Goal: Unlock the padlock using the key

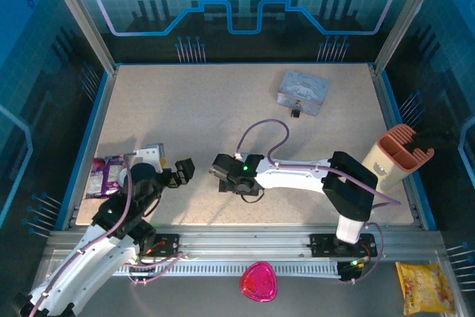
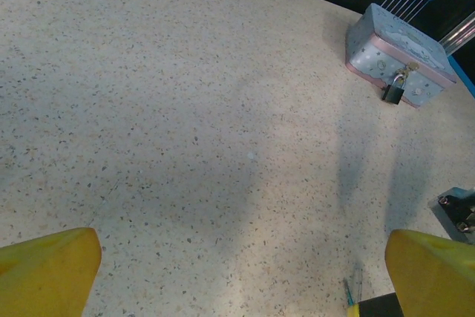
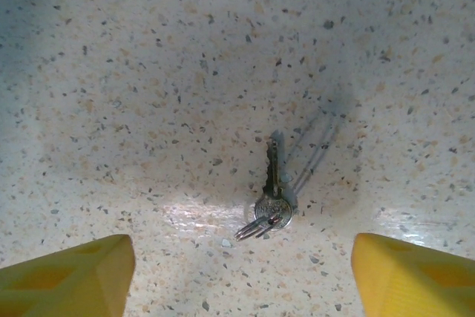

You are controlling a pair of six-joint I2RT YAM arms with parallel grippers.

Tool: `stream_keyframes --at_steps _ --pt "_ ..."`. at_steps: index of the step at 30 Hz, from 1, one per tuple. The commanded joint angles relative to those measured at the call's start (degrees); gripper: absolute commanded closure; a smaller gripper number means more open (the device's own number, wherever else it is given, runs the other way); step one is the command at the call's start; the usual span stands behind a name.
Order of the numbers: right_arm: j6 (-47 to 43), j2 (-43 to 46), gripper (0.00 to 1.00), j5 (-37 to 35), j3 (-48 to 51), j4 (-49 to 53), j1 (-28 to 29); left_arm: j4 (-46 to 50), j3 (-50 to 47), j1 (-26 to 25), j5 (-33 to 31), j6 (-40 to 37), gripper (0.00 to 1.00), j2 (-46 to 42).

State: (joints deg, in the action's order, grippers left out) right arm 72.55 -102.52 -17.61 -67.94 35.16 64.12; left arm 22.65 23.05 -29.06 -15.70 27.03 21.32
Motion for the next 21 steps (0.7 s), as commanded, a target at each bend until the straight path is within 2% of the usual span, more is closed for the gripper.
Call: stream_keyframes --at_steps 1,12,21 --pt "3.27 -2.38 0.29 0.64 -1.40 2.11 0.48 1.21 0.05 -0.33 -1.18 0.57 0.01 -0.75" --pt "4.53 -4.32 0.48 -0.23 -1.22 2.16 0.36 0.81 -0.03 -0.30 -0.09 0.68 0.01 -1.45" --pt "4.62 -5.28 0.59 -0.07 -1.13 1.93 0.06 0.85 -0.08 -0.32 -0.15 0.75 0.01 -1.44"
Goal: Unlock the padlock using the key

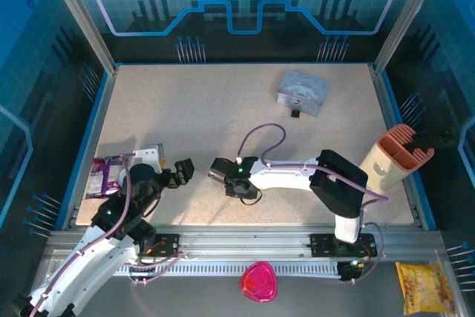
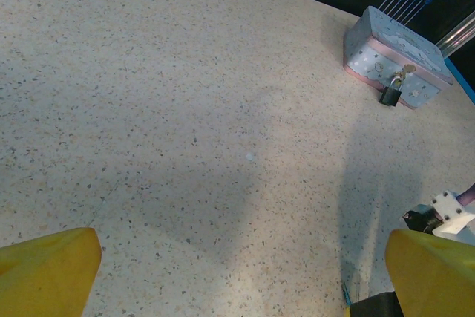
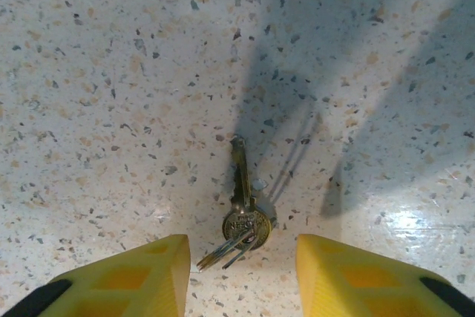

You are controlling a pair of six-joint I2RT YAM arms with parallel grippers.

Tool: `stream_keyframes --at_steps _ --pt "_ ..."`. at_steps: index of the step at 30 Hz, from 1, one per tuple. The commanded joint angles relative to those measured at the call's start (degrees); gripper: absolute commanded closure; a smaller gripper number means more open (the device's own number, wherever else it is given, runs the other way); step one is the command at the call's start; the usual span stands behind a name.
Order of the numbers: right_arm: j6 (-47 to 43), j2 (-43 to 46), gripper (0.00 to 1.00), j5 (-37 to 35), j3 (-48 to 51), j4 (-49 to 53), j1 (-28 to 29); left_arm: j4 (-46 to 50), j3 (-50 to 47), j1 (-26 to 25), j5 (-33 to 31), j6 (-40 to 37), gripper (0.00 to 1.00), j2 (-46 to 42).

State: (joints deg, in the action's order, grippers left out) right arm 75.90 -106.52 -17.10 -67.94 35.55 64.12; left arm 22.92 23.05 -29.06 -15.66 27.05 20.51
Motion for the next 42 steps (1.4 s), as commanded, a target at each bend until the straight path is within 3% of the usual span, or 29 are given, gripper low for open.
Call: stream_keyframes --at_steps 1,13,27,33,42 --pt "1.27 -1.36 0.59 -0.54 -1.23 1.55 0.09 0.60 -0.10 -0.37 -0.17 0.77 0.01 -0.64" --pt "2.39 -0.99 0.71 -1.22 -0.12 1.34 -0.41 0.08 -0.42 -0.34 -0.26 0.73 0.01 -0.56" --pt "3.95 -0.24 0.74 -2.60 2.01 1.54 -1.03 -0.14 -0.61 -0.37 -0.42 0.66 0.01 -0.51" --pt "3.63 0.28 0.69 -2.87 2.37 1.26 -1.01 -0.25 -0.80 -0.37 -0.47 0.66 0.01 -0.43" --pt "4.08 1.13 0.77 -3.46 4.41 0.41 -1.54 -0.57 -1.05 -0.38 -0.52 0.38 0.01 -0.42"
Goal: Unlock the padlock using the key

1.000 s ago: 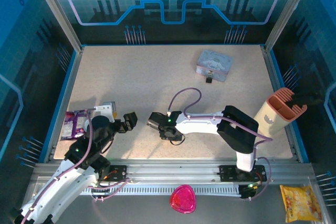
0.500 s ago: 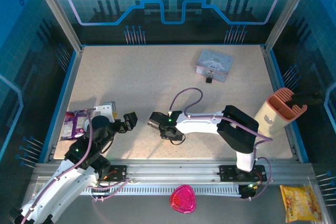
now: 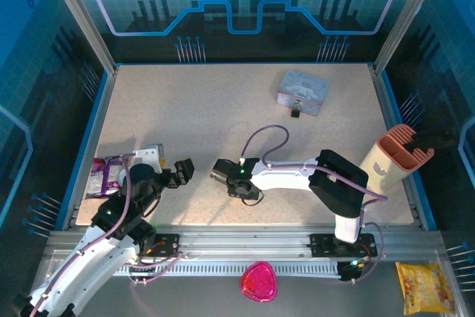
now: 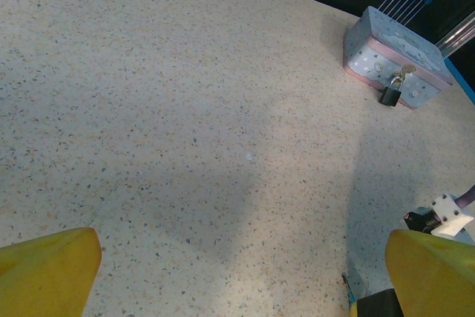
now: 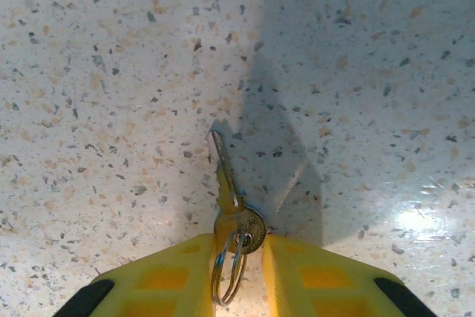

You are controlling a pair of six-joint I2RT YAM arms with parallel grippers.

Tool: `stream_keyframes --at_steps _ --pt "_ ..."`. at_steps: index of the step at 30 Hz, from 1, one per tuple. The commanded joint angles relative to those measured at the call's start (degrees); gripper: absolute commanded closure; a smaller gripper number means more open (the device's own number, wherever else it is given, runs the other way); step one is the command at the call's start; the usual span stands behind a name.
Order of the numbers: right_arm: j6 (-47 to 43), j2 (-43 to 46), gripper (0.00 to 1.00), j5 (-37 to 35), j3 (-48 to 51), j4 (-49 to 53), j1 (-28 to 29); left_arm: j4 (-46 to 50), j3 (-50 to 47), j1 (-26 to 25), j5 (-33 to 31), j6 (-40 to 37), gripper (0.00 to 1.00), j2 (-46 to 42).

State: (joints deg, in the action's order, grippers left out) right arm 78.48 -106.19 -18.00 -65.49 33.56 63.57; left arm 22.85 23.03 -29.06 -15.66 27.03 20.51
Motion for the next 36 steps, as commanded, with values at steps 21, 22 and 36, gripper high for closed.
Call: stream_keyframes --at_steps 21,22,36 --pt "-6.75 6.25 1.00 -6.37 7.18 -5.17 -1.18 -3.34 -1.61 -0.36 0.33 0.36 0.01 3.60" --pt "-8.43 7.62 1.00 -7.12 8.76 -7.79 -1.12 -3.66 -1.75 -0.32 0.52 0.39 0.01 4.02" --pt "-23.76 20.26 1.00 -10.21 30.78 -41.77 -0.43 -10.21 -1.38 -0.36 15.54 20.88 0.01 18.16"
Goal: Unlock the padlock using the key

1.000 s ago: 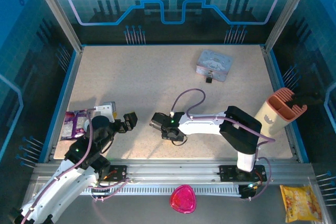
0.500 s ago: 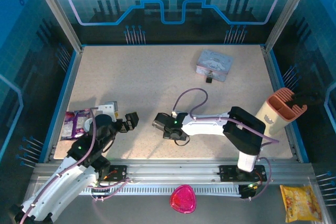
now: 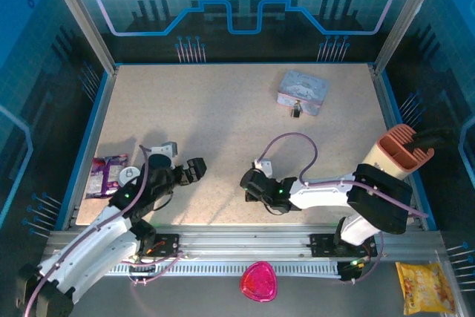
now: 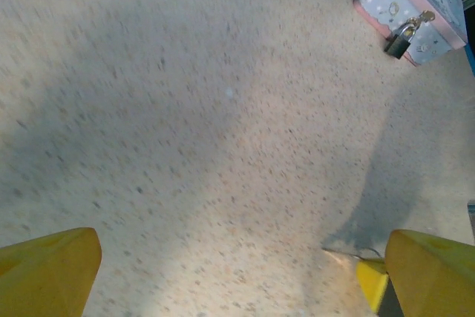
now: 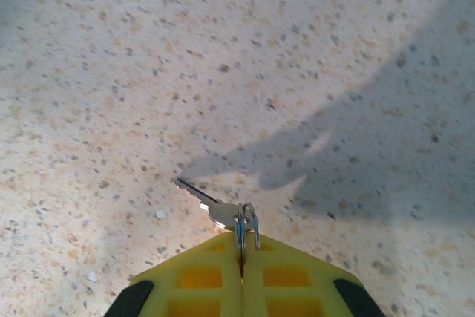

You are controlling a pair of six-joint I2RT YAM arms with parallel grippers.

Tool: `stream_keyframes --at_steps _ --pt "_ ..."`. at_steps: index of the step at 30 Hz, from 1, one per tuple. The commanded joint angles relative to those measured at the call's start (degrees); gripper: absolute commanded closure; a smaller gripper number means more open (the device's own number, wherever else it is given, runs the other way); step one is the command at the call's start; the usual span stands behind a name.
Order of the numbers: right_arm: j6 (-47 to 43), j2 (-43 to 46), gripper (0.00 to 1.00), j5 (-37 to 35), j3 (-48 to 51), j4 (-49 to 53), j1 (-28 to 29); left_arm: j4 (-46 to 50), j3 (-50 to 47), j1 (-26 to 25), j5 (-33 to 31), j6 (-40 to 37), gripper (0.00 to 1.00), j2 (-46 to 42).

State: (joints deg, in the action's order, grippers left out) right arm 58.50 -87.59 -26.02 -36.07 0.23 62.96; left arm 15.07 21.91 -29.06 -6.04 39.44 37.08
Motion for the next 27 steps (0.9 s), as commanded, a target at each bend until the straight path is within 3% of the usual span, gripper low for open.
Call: stream_keyframes --at_steps 1,6,11,21,24,27 --pt "-4.30 1.92 1.00 -1.96 2.04 -9.89 0.23 -2.74 -0.33 -0.33 6.61 9.67 0.01 2.29" --pt "-5.90 3.57 1.00 -1.07 5.01 -15.23 0.15 -1.29 -0.35 -0.40 5.90 11.25 0.01 2.84" --pt "-1.82 1.20 1.00 1.70 1.81 -4.71 -1.30 -0.90 -0.81 -0.38 3.99 12.13 0.01 2.81" --pt "-0.84 -0.91 1.00 6.51 -0.49 1.86 -1.35 0.30 -1.25 -0.38 0.78 12.15 0.01 2.04" --pt "-1.10 -0.85 0.91 8.94 0.14 0.64 -2.44 1.06 -1.35 -0.36 -0.27 11.89 0.01 1.36" --pt "-0.78 -0.11 0.83 15.71 2.06 -3.94 -5.60 2.02 -1.17 -0.30 -1.21 11.52 0.01 0.55"
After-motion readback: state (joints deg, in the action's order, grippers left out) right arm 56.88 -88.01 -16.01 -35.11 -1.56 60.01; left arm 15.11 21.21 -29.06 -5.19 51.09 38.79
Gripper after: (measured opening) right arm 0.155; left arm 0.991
